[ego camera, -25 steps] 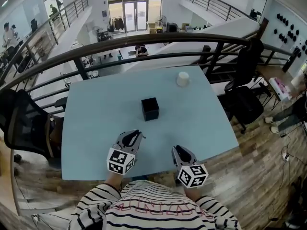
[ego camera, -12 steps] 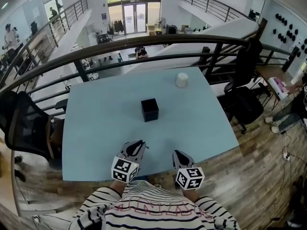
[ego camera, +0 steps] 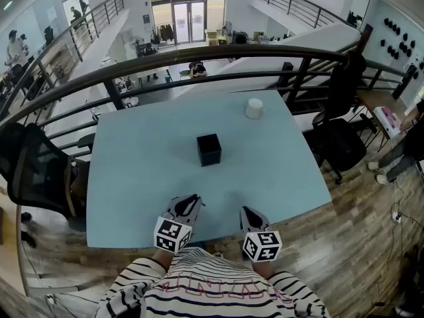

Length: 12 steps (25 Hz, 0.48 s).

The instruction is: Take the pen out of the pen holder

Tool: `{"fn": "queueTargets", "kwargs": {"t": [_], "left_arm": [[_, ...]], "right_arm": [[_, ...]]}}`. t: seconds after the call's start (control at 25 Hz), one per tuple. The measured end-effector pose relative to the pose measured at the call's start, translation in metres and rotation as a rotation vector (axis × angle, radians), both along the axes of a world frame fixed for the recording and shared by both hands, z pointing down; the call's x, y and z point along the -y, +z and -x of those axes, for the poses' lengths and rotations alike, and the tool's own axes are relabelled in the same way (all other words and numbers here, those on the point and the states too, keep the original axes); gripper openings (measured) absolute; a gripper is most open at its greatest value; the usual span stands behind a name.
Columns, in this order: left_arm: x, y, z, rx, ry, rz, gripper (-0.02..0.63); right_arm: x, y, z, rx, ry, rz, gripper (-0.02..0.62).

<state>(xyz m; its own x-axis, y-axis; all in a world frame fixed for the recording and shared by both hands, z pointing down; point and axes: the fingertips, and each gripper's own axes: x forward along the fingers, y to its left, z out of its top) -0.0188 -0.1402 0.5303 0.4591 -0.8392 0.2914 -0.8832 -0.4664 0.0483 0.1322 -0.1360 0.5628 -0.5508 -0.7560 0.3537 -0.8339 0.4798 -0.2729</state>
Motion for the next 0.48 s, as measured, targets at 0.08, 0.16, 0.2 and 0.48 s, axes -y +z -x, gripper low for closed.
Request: {"fn": "queueTargets", "kwargs": {"t": [0.08,0.16,0.2,0.48], "left_arm": [[0.001,-0.001,0.001,-0.008,-0.003,0.003,0.060],[0.003,-0.001,0.001,-0.012,-0.006,0.004,0.060],[0.004,-0.001,0.000,-0.012,-0.006,0.004,0.060],[0.011,-0.002,-0.002,-0.003,-0.004,-0.007,0.060]], "right_arm": [[0.002,-0.001,0.001,0.002,0.000,0.000,0.028],[0.004,-0.001,0.000,0.005,0.000,0.003,0.028],[0.005,-0.001,-0.001,0.007,0.000,0.004,0.028],[0.012,0.001,-0.002,-0.002,-0.002,0.000,0.028]]}}
